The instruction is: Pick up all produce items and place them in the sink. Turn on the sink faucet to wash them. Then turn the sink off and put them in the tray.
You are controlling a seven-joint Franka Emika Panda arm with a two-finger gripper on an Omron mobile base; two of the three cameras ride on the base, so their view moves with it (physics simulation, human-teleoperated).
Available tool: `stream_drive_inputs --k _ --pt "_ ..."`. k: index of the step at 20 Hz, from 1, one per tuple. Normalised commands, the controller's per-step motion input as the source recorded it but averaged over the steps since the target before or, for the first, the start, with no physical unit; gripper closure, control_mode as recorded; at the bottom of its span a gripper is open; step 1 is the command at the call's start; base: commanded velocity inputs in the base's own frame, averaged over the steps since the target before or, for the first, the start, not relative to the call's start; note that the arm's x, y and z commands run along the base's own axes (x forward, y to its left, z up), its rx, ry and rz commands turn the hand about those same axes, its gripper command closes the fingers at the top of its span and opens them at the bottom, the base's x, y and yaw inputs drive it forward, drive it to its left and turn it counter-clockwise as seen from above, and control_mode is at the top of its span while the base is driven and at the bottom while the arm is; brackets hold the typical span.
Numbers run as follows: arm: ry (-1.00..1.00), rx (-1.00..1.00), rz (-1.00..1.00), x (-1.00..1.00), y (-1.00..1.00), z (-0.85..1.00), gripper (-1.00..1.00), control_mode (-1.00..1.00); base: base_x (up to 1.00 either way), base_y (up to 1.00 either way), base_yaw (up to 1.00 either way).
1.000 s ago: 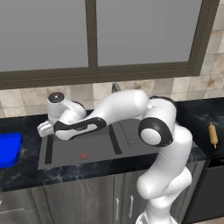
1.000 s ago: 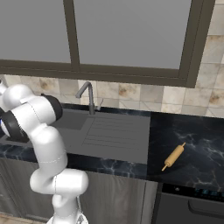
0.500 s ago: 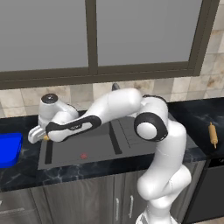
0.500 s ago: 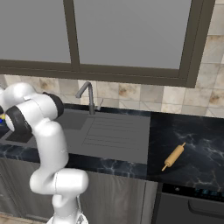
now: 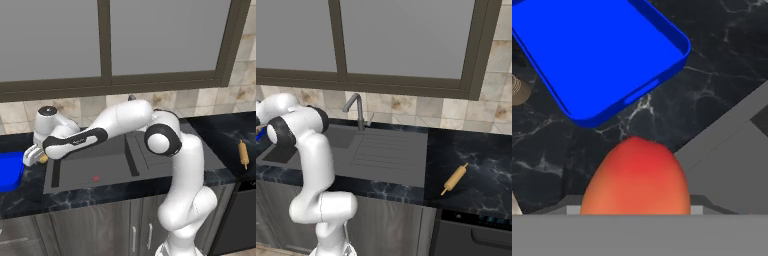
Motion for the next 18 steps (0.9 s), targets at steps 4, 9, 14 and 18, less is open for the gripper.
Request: stream_drive_inputs --k 4,9,14,18 --pt "0.00 -0.10 0.07 0.00 0.38 -0.04 1.00 -1.00 0.00 0.00 0.00" --pt "0.00 -0.10 0.05 -0.04 0.37 0.00 1.00 -1.00 0.00 0.00 0.00" --pt "0.00 -0.03 0.06 0.00 0.36 0.00 1.00 -1.00 0.00 0.00 0.00" --pt "0.00 -0.04 0.06 0.00 0.36 -0.07 1.00 -1.00 0.00 0.00 0.00"
